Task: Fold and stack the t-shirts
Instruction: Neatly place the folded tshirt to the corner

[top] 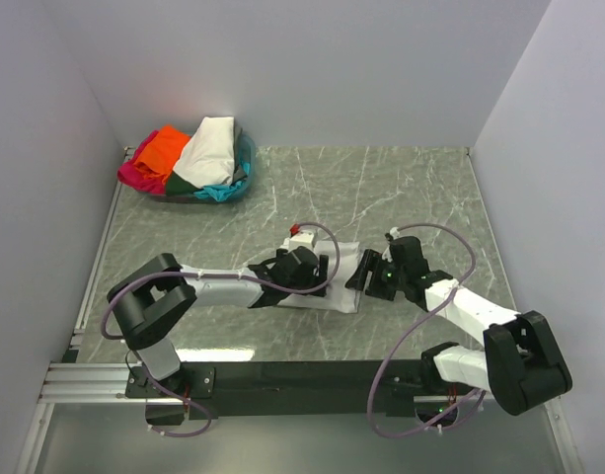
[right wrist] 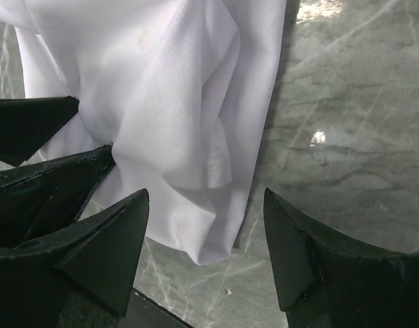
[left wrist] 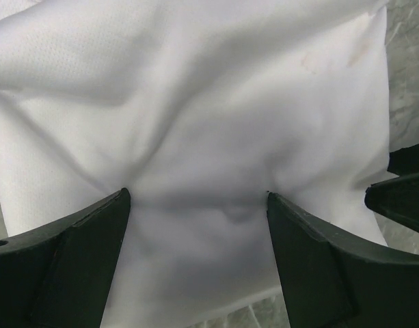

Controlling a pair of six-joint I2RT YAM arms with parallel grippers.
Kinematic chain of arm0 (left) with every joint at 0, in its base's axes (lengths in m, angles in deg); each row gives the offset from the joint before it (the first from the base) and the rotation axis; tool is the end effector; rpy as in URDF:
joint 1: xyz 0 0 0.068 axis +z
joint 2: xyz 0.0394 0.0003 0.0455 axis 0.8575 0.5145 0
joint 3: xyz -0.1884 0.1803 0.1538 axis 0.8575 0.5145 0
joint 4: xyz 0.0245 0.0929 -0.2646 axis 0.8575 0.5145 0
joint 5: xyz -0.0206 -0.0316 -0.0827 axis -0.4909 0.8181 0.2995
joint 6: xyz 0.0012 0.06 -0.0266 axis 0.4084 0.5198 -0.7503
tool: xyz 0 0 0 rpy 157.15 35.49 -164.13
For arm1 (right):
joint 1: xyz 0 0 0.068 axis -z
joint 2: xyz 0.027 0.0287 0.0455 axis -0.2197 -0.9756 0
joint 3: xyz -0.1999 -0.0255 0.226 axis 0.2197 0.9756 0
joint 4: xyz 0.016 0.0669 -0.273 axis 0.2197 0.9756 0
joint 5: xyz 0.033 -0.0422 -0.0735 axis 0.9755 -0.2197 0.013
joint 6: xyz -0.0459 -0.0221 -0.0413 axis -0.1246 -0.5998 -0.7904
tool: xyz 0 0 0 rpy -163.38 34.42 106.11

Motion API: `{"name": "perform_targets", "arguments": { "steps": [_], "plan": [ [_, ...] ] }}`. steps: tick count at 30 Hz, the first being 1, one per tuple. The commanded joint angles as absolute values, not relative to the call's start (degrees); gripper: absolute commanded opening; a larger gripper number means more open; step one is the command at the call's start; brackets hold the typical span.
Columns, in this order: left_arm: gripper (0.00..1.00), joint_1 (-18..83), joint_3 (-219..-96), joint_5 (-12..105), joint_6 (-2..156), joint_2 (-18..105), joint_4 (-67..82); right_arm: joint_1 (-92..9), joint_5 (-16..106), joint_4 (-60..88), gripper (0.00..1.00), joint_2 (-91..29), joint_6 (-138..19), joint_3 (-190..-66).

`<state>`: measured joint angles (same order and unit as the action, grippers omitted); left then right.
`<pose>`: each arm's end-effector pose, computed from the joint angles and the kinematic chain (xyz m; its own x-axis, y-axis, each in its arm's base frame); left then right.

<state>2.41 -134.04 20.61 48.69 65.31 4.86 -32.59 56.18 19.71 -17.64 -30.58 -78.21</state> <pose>0.2145 -0.2972 0.1629 -0.7235 -0.0085 -0.6903 0.2783 0.9115 -0.3029 0.2088 0.0929 0.1610 -0.8745 0.2701 -0.4029 -0.0145 0.8158 0.5782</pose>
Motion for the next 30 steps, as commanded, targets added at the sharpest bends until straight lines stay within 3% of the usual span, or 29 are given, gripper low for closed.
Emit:
{"name": "perform_targets", "arguments": {
  "steps": [1,23,30],
  "plan": [
    [0.87,1.2,-136.35,18.55,49.26,68.84,8.86,-30.63,59.22,13.7,0.74,-18.78,-30.27,-76.38],
    [0.86,0.32,-136.44,21.18,49.61,70.69,6.49,-32.02,61.5,1.22,0.73,-33.28,-27.63,-76.2],
    [0.86,0.41,-137.41,21.27,49.61,70.95,6.31,-34.66,58.34,2.71,0.55,-36.53,-27.9,-78.93]
  ]
}}
